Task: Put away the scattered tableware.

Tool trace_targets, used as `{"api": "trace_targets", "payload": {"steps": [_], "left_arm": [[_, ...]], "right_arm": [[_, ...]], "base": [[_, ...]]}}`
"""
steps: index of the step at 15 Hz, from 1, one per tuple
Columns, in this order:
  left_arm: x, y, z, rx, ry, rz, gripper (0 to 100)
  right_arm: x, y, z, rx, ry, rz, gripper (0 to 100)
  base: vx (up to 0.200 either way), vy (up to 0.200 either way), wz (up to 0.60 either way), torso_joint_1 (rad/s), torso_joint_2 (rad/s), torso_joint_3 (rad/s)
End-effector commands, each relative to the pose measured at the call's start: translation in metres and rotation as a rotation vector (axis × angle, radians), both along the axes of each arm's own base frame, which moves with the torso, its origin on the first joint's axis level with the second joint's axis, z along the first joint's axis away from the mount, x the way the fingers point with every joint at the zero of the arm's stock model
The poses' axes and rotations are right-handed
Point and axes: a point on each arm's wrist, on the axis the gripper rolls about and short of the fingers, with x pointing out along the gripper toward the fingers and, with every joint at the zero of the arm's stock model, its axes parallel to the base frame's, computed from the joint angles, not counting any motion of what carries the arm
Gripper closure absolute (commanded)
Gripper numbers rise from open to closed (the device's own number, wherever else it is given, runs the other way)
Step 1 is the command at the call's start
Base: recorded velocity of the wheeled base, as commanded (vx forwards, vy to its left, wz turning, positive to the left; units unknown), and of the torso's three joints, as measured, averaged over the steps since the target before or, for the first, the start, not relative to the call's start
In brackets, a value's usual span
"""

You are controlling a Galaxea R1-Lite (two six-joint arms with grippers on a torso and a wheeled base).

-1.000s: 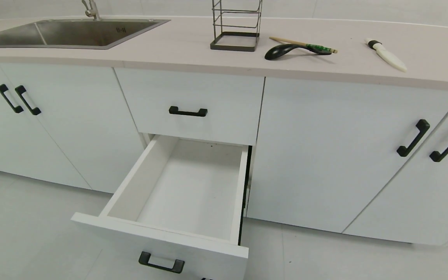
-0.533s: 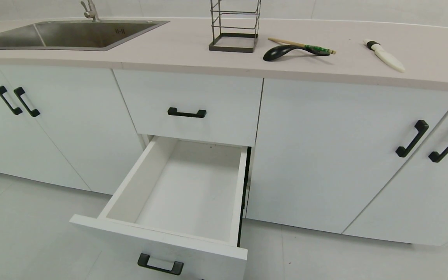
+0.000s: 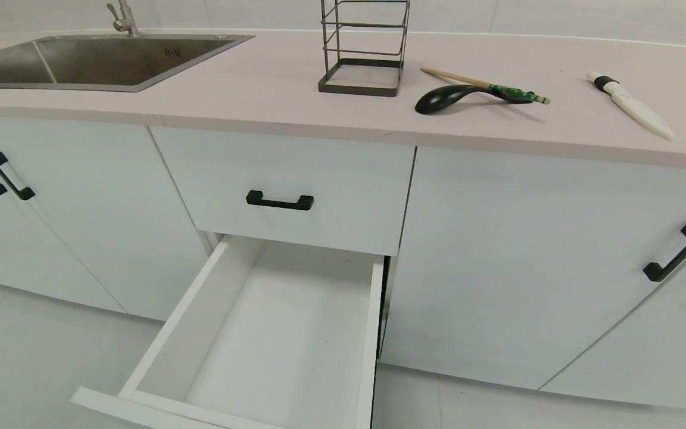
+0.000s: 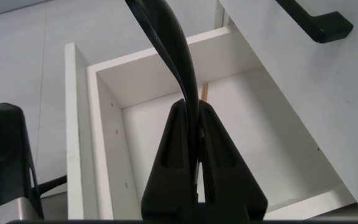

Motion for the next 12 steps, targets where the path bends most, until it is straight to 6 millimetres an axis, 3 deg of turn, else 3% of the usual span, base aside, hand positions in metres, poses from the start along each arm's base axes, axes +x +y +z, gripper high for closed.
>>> {"api": "trace_targets", "payload": {"steps": [1, 6, 12], "left_arm": [[0.0001, 0.0000, 0.0000, -0.001, 0.001, 0.000, 0], [0.0001, 0.0000, 0.0000, -0.002, 0.001, 0.002, 0], [0.0001, 0.0001, 0.0000, -0.014, 0.001, 0.006, 0]], "right_arm": [[0.0002, 0.0000, 0.0001, -0.001, 0.002, 0.000, 100], [0.0002, 0.0000, 0.0001, 0.001, 0.002, 0.000, 100], [0.0002, 0.0000, 0.0001, 0.001, 0.002, 0.000, 100]], "base": [[0.000, 0.000, 0.00, 0.000, 0.00, 0.000], [0.000, 0.000, 0.00, 0.009, -0.02, -0.005], [0.000, 0.000, 0.00, 0.223, -0.17, -0.128]]}}
